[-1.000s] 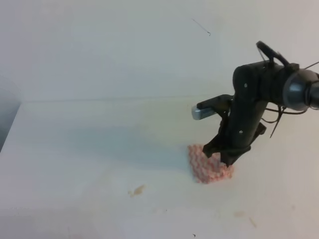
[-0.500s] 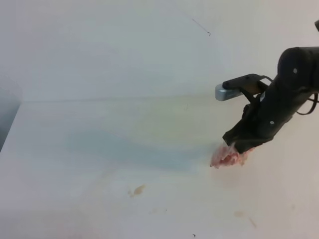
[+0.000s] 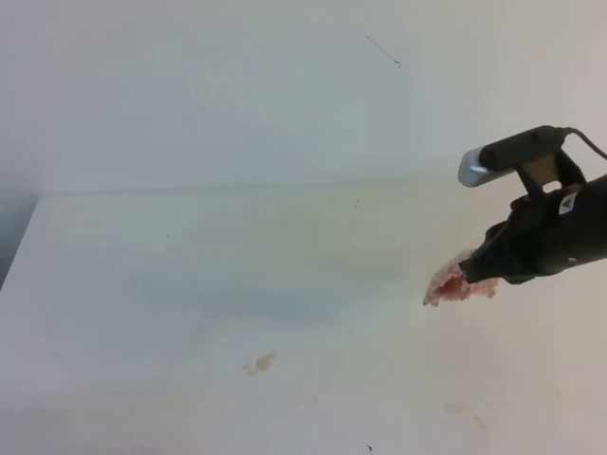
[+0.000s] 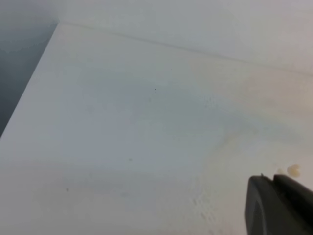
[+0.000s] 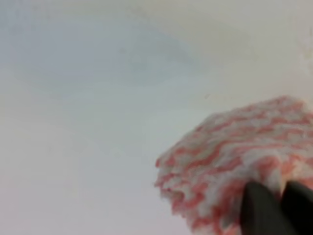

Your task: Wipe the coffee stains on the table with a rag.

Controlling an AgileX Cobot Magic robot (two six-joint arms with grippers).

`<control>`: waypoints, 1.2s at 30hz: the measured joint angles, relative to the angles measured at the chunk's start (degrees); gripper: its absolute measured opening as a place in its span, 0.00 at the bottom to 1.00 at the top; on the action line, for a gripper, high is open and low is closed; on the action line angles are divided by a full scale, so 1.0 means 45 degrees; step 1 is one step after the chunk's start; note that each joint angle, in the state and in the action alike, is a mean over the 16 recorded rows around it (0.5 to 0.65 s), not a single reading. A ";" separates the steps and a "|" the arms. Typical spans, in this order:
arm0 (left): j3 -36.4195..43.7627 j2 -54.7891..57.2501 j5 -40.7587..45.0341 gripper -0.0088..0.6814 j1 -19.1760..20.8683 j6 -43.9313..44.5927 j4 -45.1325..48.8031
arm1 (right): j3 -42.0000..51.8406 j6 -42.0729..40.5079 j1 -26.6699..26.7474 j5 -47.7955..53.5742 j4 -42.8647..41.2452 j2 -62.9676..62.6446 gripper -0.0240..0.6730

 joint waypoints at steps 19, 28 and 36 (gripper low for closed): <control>0.0000 0.0000 0.0000 0.01 0.0000 0.0000 0.0000 | 0.0253 -0.0738 0.0003 0.0051 0.0613 -0.4163 0.29; 0.0000 0.0000 0.0000 0.01 0.0000 0.0000 0.0000 | 0.0883 -0.0667 0.0001 -0.0112 0.0392 -0.8577 0.05; 0.0000 0.0000 0.0000 0.01 0.0000 0.0000 0.0000 | 0.3510 0.0504 0.0000 -0.1688 -0.0139 -1.1772 0.03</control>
